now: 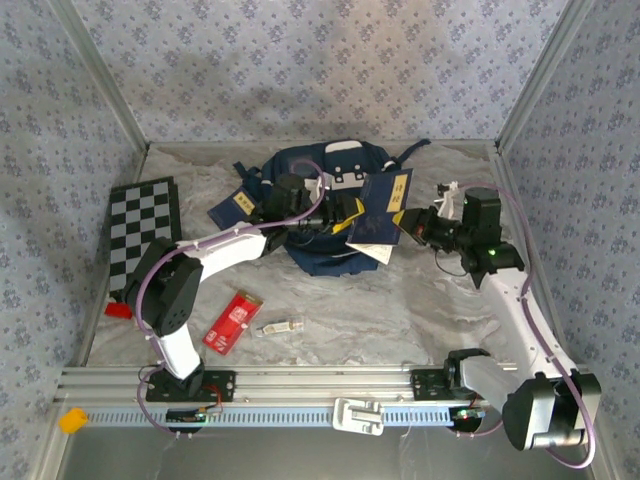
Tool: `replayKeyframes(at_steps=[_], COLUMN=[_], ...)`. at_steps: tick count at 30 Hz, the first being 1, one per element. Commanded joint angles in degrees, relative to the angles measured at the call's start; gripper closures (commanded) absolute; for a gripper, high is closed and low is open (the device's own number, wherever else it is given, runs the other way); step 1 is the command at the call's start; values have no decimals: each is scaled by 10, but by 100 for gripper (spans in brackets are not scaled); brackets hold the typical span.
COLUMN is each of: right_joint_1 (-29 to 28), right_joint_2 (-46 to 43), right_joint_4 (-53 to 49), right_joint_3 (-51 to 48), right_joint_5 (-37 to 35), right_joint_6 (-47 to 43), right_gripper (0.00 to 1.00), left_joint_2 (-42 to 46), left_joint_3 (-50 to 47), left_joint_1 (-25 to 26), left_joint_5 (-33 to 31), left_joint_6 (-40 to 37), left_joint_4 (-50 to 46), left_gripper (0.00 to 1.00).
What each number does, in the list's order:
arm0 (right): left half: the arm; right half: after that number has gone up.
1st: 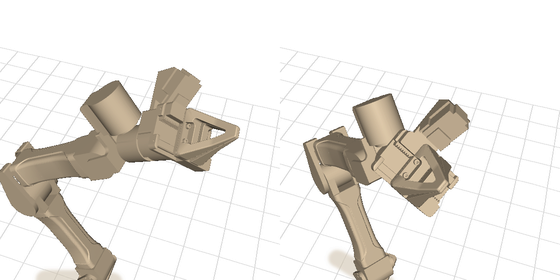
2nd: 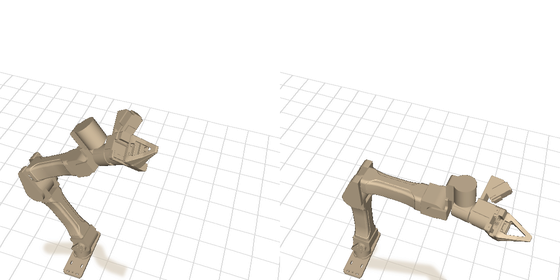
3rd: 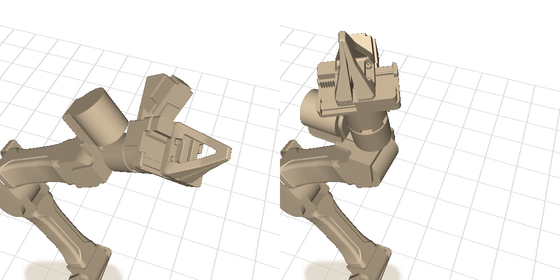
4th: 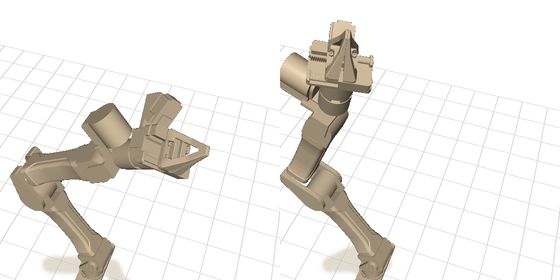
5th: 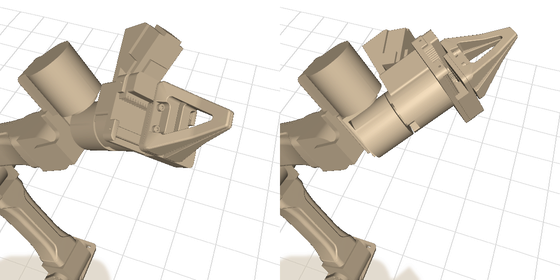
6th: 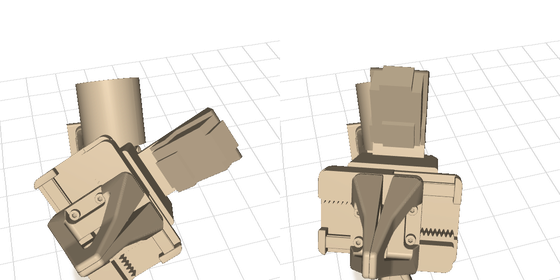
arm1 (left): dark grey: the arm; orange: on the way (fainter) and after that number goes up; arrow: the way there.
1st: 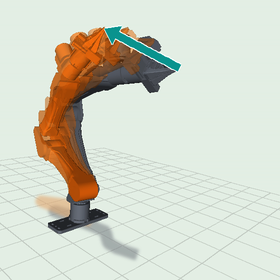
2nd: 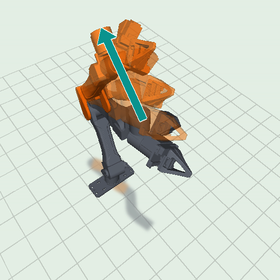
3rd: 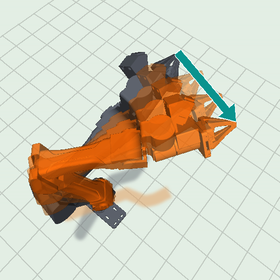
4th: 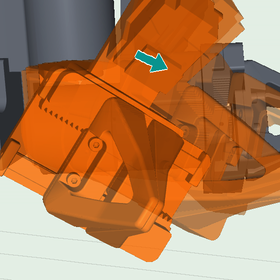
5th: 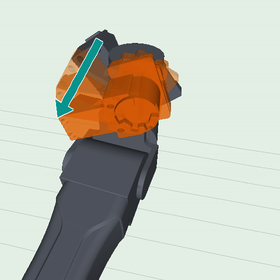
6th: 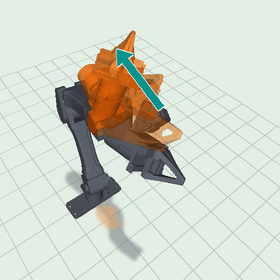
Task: Pack the student bag
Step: Pass the book.
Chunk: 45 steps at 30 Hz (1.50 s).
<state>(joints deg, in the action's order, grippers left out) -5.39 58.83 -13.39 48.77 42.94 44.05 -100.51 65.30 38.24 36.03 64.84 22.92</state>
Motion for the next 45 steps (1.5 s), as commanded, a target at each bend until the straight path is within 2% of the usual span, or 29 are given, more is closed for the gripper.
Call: replayKeyframes(at_steps=[1,7,18,20,22,23,24,25,26,29,31,39,45], right_joint_1=[-8,-16,-7,-2,4,9,16,22,27,30,26,-7,-1], right_joint_2=[-2,11,26,23,16,12,7,5,2,-4,3,28,-11], right_joint_4=[79,92,70,49,31,24,19,18,20,36,53,218,230], right_joint_3=[-8,-23,-37,-35,-39,-43,-49,-56,-62,-78,-84,-97,-87], right_joint_5=[25,22,22,19,17,16,16,21,26,26,33,77,73], right_joint_6=[30,23,-6,-16,-22,-22,-15,-9,0,24,39,147,165], right_gripper=[100,100,100,90,76,64,44,30,22,6,0,0,10], left_joint_2=[9,6,17,17,19,20,22,24,26,29,28,20,38], left_joint_3=[1,8,16,21,23,25,27,29,33,36,42,59,52], left_joint_1=[1,5,7,6,5,4,4,4,5,14,22,35,34], left_joint_5=[24,38,35,35,35,35,35,34,34,22,19,7,-21], left_joint_6=[27,46,40,41,45,50,52,53,53,63,62,48,-14], left_joint_4=[62,96,86,84,88,95,99,99,99,109,113,104,17], left_gripper=[39,52,93,100,100,100,100,100,100,100,100,100,100])
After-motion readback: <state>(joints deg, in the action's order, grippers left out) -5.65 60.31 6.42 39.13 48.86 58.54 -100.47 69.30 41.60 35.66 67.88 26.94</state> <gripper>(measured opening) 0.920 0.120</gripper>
